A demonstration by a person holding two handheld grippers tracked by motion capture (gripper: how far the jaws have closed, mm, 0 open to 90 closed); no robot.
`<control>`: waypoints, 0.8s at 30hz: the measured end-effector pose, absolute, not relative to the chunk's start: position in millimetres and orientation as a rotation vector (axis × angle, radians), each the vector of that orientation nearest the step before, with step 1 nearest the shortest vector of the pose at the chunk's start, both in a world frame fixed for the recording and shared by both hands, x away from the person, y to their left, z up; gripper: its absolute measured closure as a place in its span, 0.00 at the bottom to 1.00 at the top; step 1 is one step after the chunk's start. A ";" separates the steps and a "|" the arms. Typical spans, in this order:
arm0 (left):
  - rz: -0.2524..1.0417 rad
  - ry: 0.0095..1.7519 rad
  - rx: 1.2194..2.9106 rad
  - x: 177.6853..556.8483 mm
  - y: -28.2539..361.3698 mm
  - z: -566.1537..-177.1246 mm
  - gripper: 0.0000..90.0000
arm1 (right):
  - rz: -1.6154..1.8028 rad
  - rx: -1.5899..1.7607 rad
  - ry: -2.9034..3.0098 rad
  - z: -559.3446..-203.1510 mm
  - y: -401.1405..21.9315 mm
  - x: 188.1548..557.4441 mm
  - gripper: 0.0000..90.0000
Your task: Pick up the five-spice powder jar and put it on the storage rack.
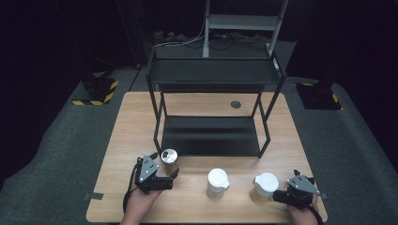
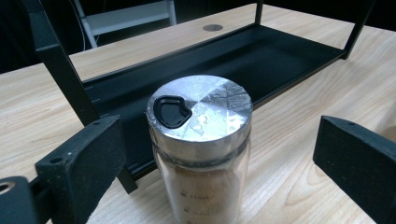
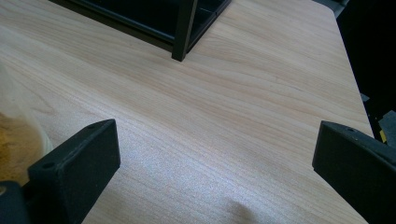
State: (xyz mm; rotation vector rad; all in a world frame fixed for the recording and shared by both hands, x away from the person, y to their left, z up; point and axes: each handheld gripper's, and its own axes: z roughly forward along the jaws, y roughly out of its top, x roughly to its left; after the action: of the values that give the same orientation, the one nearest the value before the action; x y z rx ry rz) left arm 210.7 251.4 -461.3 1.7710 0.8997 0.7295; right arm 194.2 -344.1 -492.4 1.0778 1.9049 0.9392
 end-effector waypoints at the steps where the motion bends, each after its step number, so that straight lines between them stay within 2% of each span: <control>1: 0.728 0.899 1.768 211.5 251.1 -461.8 0.03 | 0.939 1.078 1.905 -492.4 -344.1 194.1 0.00; 15: 0.728 0.927 1.748 220.5 245.0 -467.8 0.10 | 0.930 1.063 1.909 -492.6 -342.8 193.6 0.00; 24: 0.742 0.938 1.729 221.4 243.2 -470.5 0.18 | 0.928 1.060 1.909 -492.8 -342.2 193.3 0.00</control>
State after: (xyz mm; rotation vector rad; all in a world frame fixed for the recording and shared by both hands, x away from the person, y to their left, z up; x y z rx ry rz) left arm 221.4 243.2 -470.5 1.7293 0.9376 0.7419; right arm 193.3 -342.2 -492.8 1.0600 1.9089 0.9275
